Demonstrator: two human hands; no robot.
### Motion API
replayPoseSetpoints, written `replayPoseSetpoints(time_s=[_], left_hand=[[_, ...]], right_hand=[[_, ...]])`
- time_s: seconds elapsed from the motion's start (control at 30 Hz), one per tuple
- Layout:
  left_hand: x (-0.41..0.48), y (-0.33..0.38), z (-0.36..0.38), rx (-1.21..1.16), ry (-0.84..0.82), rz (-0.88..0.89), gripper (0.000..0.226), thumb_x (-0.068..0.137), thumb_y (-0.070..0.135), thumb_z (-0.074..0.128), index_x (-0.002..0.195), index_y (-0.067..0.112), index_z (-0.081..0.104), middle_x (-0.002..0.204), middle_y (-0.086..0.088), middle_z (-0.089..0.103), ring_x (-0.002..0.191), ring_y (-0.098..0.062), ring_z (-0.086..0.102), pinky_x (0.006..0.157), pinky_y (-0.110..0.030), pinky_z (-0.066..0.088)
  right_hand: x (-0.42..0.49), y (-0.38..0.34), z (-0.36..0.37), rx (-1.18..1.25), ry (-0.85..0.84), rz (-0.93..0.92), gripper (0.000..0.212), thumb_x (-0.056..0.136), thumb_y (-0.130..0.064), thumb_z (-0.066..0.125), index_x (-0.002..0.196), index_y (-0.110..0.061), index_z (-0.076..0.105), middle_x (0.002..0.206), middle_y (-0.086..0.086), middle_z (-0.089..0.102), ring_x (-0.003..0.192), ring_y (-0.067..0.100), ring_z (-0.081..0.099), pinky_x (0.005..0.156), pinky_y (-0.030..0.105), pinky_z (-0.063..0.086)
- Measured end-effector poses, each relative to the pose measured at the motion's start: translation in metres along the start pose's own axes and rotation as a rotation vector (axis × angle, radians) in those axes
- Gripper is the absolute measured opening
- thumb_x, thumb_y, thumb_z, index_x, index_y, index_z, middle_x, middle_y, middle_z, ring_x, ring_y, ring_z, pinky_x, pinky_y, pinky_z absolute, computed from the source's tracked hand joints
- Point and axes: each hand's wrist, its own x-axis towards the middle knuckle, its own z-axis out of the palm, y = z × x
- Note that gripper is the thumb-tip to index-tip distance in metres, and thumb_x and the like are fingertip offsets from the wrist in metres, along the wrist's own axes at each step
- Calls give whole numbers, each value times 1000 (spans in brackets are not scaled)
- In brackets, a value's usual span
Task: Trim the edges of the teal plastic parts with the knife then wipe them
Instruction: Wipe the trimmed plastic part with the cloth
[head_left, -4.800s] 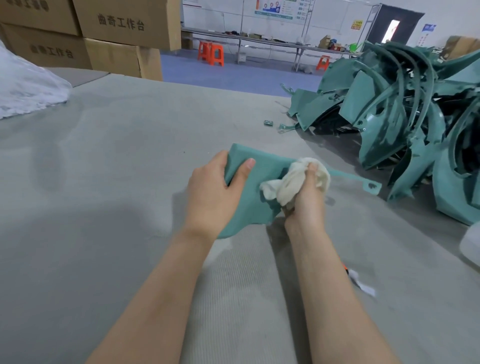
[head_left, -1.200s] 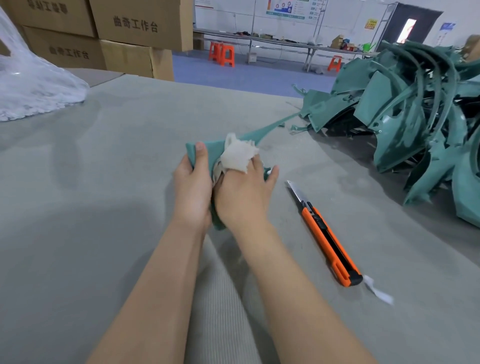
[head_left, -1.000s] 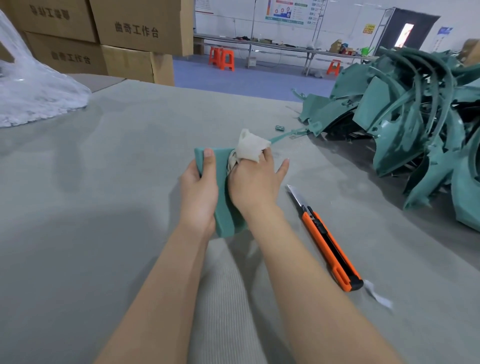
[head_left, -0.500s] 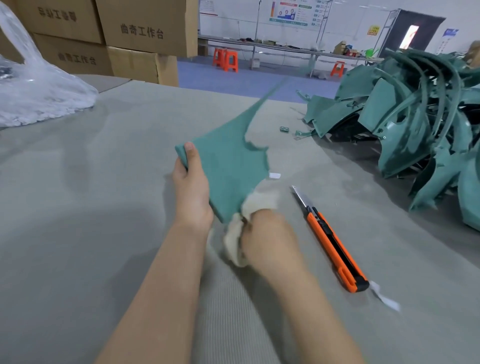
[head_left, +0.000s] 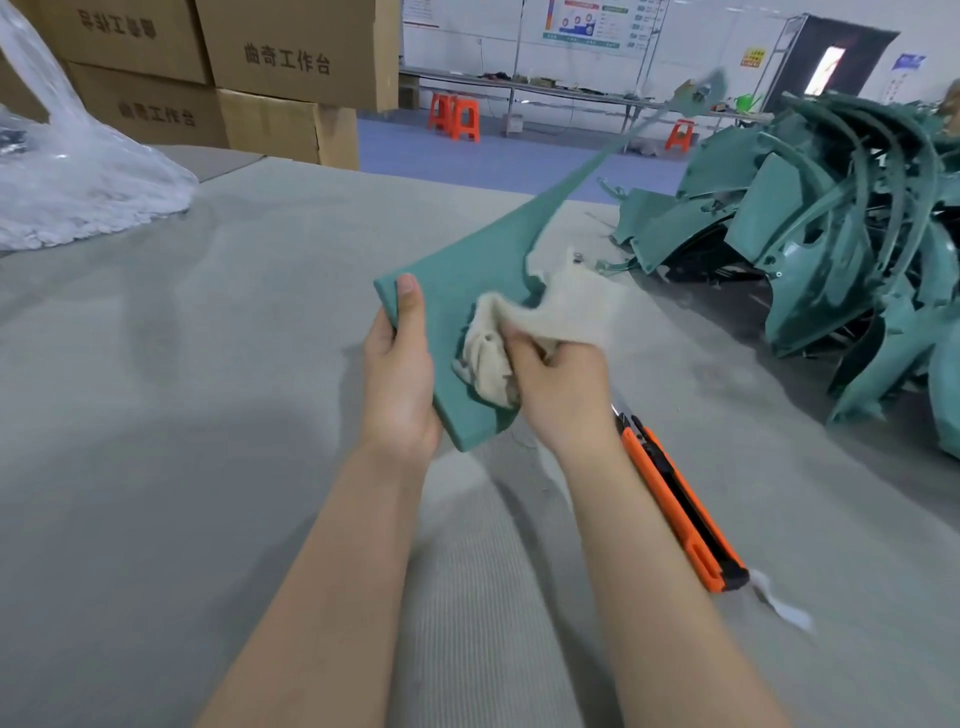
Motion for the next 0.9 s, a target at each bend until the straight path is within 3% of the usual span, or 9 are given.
replayPoseSetpoints(time_s=[0.07, 0.17, 0.23, 0.33, 0.5, 0.57, 0.67, 0.8, 0.9], left_hand=[[-1, -3, 1, 41, -18, -25, 29, 100, 33, 44, 99, 12, 64, 95, -4, 74, 83, -18, 72, 66, -27, 57], [-3, -7, 2, 81, -46, -37, 28, 100, 32, 45, 94, 12, 64, 86, -3, 75, 76, -18, 72, 60, -27, 56], [-3, -10, 2, 127, -56, -17, 28, 100, 32, 46, 92, 12, 64, 83, -1, 75, 76, -17, 72, 59, -27, 56], [-3, -14, 0, 158, -27, -10, 27, 100, 34, 47, 94, 13, 63, 87, -2, 74, 80, -20, 72, 61, -29, 56], [3, -12, -5, 136, 106, 47, 27, 99, 35, 47, 95, 14, 62, 93, -5, 72, 83, -22, 71, 67, -31, 56], [3, -13, -4, 146, 122, 72, 26, 99, 35, 47, 91, 16, 61, 91, -3, 72, 82, -20, 70, 67, -29, 55], [0, -18, -1, 234, 94, 103, 24, 98, 37, 49, 86, 19, 61, 85, 1, 72, 77, -16, 70, 66, -30, 56], [-5, -21, 3, 343, 71, 171, 24, 97, 38, 50, 81, 22, 59, 79, 5, 69, 76, -15, 67, 73, -37, 56], [-3, -19, 1, 342, 129, 178, 25, 98, 36, 49, 79, 21, 58, 79, 3, 67, 76, -18, 66, 75, -40, 56]], right_hand=[[2, 11, 2, -35, 68, -4, 39, 93, -4, 55, 131, -4, 50, 104, 1, 61, 86, 0, 51, 77, 3, 35], [7, 22, -6, -212, 204, -64, 15, 92, -4, 56, 97, 7, 66, 81, 0, 62, 61, 1, 46, 59, -5, 29], [7, 24, -8, -102, 234, 6, 21, 96, -16, 55, 95, 2, 66, 77, -4, 59, 66, -6, 52, 66, 4, 37], [4, 25, -8, 94, 267, 126, 14, 101, -25, 46, 97, -15, 55, 95, 4, 57, 90, 17, 55, 87, 35, 48], [6, 22, -9, 288, -145, 108, 14, 100, 2, 39, 96, -10, 45, 84, 1, 46, 78, 10, 45, 72, 24, 39], [6, 24, -4, 188, -60, 186, 12, 99, 1, 39, 101, -11, 42, 82, -2, 45, 86, 16, 47, 69, 20, 38], [6, 27, -3, 144, 171, 238, 26, 99, -4, 44, 77, -16, 47, 72, -7, 44, 82, 18, 47, 66, 21, 38], [6, 28, -8, 163, 166, 283, 30, 98, -16, 51, 69, -24, 51, 70, -7, 50, 72, 12, 48, 71, 24, 41], [4, 29, -5, 128, 58, 203, 19, 94, -6, 50, 77, -16, 51, 71, -8, 50, 66, 6, 44, 65, 21, 40]])
